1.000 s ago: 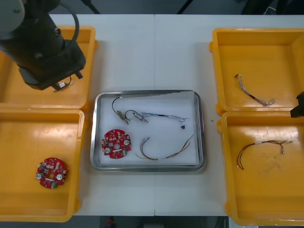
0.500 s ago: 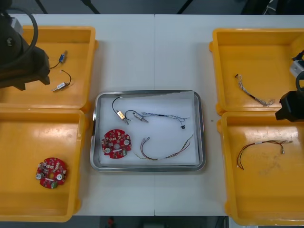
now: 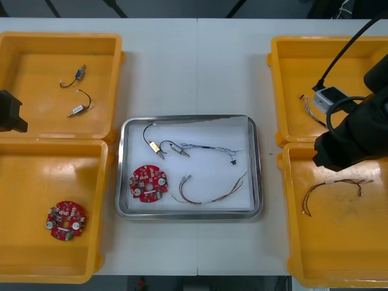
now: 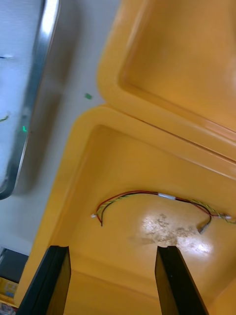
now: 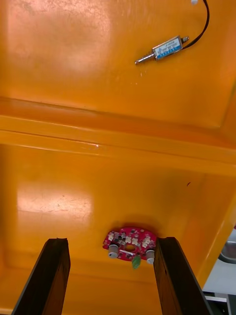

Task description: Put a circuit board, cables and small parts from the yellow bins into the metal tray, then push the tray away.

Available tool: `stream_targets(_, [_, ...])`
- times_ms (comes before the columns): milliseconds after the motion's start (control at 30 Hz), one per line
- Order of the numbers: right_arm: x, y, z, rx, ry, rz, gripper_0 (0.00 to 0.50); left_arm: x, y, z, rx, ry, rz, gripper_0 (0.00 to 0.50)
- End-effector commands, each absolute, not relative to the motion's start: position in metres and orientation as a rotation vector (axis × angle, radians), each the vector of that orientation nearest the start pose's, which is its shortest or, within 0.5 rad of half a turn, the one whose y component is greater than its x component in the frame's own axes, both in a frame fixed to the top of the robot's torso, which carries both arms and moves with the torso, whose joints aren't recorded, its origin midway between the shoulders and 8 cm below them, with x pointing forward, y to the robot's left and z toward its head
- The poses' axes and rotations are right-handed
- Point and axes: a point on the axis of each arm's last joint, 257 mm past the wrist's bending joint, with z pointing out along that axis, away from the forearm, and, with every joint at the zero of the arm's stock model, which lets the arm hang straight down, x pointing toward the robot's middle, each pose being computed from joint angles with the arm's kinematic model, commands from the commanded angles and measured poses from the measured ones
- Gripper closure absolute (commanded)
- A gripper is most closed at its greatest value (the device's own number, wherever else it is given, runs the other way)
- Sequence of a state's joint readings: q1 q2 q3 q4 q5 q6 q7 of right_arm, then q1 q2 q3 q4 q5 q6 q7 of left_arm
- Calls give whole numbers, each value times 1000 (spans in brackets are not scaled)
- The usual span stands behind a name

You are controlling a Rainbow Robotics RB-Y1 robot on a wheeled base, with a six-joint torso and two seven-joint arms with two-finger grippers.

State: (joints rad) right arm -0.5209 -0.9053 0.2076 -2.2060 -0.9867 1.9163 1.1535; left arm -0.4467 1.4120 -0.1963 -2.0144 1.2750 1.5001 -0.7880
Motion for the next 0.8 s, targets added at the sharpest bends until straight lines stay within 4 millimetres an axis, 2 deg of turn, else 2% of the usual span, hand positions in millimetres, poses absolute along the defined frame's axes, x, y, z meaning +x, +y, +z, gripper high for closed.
stream_targets(33, [383, -204, -149, -823, 2635, -84, 0, 403, 391, -117, -217, 2655, 71, 0])
stream_targets(100, [381, -186, -152, -905, 2614, -83, 0, 398, 398, -126, -210, 2648, 94, 0])
stream_targets(300, [371, -145, -163, -1104, 2557, -76, 0, 385, 404, -145, -226, 2643, 65, 0])
stream_targets(333, [370, -143, -164, -1118, 2554, -78, 0, 385, 405, -145, -225, 2641, 68, 0])
stream_targets(400, [364, -125, -169, -1209, 2518, -76, 0, 382, 408, -149, -231, 2635, 66, 0])
stream_targets(600, [354, -89, -186, -1500, 2353, -121, 0, 379, 403, -153, -222, 2639, 47, 0])
stream_targets(800, [340, -54, -204, -1710, 2185, -130, 0, 376, 402, -160, -224, 2651, 39, 0])
